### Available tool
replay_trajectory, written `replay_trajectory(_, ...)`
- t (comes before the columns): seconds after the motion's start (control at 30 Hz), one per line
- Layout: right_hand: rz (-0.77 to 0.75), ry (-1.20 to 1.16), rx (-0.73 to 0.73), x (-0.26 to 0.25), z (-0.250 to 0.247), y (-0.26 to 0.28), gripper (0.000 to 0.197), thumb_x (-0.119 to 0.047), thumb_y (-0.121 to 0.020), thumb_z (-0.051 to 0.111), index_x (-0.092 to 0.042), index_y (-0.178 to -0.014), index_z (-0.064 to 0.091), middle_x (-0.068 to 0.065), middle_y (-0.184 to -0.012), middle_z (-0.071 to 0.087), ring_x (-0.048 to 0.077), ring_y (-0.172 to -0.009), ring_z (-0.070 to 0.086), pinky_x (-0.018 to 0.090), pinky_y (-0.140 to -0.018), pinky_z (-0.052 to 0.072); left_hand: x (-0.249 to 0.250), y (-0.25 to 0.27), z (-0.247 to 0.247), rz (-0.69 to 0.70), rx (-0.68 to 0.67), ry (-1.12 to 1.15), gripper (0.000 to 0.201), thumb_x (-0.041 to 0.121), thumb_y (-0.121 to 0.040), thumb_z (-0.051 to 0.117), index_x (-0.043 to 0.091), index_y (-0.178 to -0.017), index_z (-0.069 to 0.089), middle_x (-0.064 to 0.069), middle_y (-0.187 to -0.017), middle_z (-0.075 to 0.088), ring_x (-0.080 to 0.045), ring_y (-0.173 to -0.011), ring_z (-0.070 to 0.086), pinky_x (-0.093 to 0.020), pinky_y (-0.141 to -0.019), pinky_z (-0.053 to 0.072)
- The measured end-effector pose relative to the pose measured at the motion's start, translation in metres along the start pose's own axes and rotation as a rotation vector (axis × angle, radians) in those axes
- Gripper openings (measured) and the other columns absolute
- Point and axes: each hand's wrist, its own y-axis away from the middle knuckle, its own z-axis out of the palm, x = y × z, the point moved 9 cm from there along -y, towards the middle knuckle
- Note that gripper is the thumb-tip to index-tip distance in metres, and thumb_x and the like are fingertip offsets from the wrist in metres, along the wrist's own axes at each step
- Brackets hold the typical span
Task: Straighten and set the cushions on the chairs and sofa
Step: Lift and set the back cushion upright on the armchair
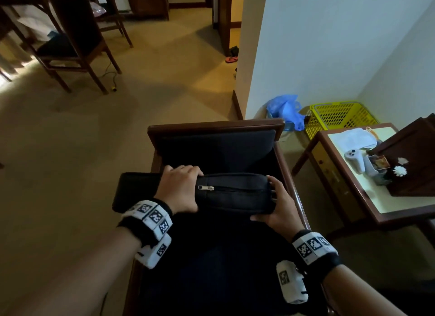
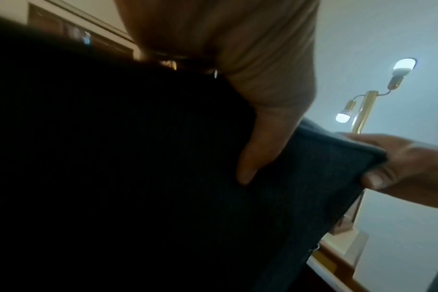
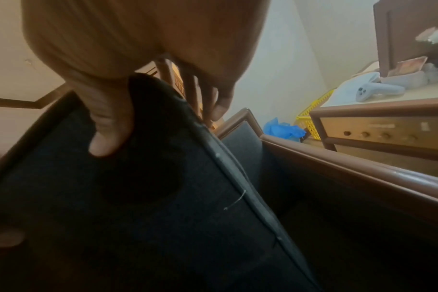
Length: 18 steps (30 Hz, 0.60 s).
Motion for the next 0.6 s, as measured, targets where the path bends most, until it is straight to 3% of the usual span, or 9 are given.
replay_trajectory(0.1, 0.016, 0.166, 0.026, -0.006, -0.006, -0.004, 0.120, -0.024, -0.054, 0.095, -0.023, -0.152, 0.025, 0.002, -0.151, 0.039, 0.023, -0.138, 0.039, 0.039, -0.115, 0.034, 0.005, -0.007, 0.014, -0.024, 0.045, 0.019, 0.074, 0.034, -0.049, 0.077, 0.026, -0.118, 0.053, 0.009, -0.110, 0.057, -0.017, -0.108, 0.054, -0.037, -0.086, 0.034)
replay_trajectory(0.23, -0.284, 0.588, 0.016, -0.065, 0.018, -0.013, 0.112, -0.039, -0.056, 0.086, -0.017, -0.150, 0.031, 0.010, -0.155, 0.033, 0.031, -0.147, 0.023, 0.051, -0.117, 0.021, 0.006, -0.011, 0.016, -0.095, 0.059, 0.035, 0.081, 0.033, -0.052, 0.079, 0.028, -0.127, 0.048, 0.007, -0.116, 0.051, -0.019, -0.113, 0.048, -0.040, -0.091, 0.030)
replay_trajectory(0.33, -0.365, 0.728, -0.087, -0.089, 0.061, -0.024, 0.107, -0.044, -0.055, 0.080, -0.014, -0.147, 0.034, 0.009, -0.145, 0.045, 0.032, -0.140, 0.035, 0.056, -0.115, 0.019, 0.009, -0.003, 0.019, -0.132, 0.099, 0.043, 0.083, 0.033, -0.053, 0.076, 0.029, -0.130, 0.047, 0.005, -0.118, 0.049, -0.021, -0.114, 0.048, -0.041, -0.093, 0.031)
replay_trajectory(0.43, -0.413, 0.819, -0.065, -0.101, 0.076, -0.028, 0.101, -0.050, -0.051, 0.075, -0.015, -0.139, 0.040, 0.006, -0.125, 0.055, 0.029, -0.118, 0.051, 0.056, -0.111, 0.027, 0.003, 0.008, 0.026, -0.116, 0.113, 0.061, 0.092, 0.035, -0.053, 0.078, 0.030, -0.137, 0.042, 0.004, -0.126, 0.047, -0.021, -0.122, 0.045, -0.042, -0.096, 0.031)
replay_trajectory(0.5, -0.433, 0.816, -0.033, -0.100, 0.074, -0.028, 0.095, -0.053, -0.051, 0.072, -0.017, -0.134, 0.043, 0.003, -0.118, 0.056, 0.027, -0.111, 0.053, 0.053, -0.108, 0.030, -0.010, 0.014, 0.027, -0.090, 0.112, 0.038, 0.099, 0.047, -0.051, 0.079, 0.031, -0.140, 0.040, 0.004, -0.133, 0.046, -0.022, -0.128, 0.043, -0.045, -0.096, 0.031)
replay_trajectory(0.6, -0.413, 0.819, -0.012, -0.089, 0.063, -0.028, 0.096, -0.053, -0.048, 0.072, -0.019, -0.133, 0.044, 0.000, -0.116, 0.055, 0.024, -0.111, 0.053, 0.049, -0.109, 0.031, -0.045, 0.029, 0.017, -0.177, 0.091, 0.008, 0.112, 0.066, -0.044, 0.077, 0.034, -0.143, 0.035, 0.002, -0.143, 0.040, -0.023, -0.137, 0.032, -0.049, -0.099, 0.028)
